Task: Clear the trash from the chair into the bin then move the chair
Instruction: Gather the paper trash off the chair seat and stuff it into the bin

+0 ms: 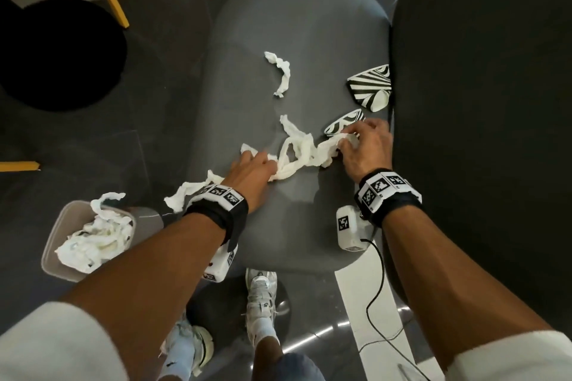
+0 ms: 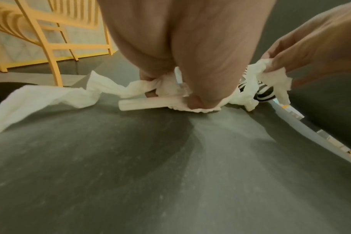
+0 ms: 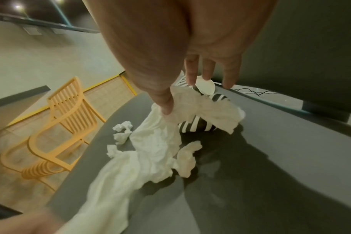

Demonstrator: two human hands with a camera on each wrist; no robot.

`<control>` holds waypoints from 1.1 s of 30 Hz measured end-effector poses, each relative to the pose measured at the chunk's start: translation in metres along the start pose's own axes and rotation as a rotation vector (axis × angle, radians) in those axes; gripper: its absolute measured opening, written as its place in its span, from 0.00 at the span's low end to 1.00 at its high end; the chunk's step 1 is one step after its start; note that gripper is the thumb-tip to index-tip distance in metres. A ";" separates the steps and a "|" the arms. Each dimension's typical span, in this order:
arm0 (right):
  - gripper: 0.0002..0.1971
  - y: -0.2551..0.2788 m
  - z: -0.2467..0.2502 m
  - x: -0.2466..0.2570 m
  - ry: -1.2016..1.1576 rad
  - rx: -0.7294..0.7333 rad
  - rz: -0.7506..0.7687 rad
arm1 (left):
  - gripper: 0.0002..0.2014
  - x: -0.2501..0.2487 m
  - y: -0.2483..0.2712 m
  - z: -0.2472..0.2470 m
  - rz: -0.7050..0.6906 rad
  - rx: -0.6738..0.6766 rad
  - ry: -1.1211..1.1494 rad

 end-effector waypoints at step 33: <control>0.10 -0.099 0.022 0.066 0.004 0.532 0.046 | 0.26 -0.010 -0.064 0.077 0.135 -0.147 0.638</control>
Point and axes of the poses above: each hand's wrist, its own y-axis away from the middle knuckle, its own z-axis out of the back of the hand, x = y × z, the point moved 2 cm from there along -y, towards the middle knuckle, and after that the axes turned 8 degrees about x, right-handed, at the moved point
